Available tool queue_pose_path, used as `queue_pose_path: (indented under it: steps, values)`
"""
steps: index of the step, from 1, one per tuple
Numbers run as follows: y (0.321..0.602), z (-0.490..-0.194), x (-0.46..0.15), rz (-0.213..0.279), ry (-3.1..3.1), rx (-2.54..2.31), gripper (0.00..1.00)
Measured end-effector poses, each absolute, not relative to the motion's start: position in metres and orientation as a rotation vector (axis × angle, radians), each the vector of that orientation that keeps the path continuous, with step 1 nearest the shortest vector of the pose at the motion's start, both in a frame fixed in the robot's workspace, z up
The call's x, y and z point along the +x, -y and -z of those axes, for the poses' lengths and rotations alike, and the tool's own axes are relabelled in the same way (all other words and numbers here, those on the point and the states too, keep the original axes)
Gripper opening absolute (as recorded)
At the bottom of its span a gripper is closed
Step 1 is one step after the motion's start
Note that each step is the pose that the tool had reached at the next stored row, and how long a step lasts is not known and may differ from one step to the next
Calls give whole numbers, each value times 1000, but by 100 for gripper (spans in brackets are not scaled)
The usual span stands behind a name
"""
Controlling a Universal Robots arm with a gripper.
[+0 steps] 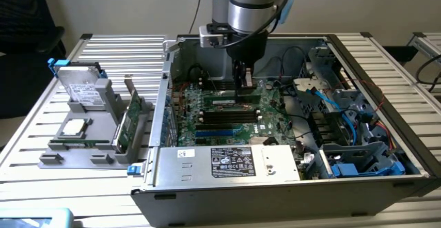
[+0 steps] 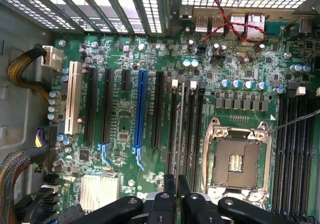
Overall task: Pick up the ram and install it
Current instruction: 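Insert the ram into the slot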
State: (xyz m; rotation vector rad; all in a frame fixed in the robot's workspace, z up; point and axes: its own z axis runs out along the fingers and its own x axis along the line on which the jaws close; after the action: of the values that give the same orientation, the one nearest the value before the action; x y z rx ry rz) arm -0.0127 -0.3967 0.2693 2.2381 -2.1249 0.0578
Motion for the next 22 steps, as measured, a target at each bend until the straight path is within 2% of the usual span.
queue_pose_path:
  steps: [22]
  values:
    - [397,-248,-13,-80,2114,2226,14]
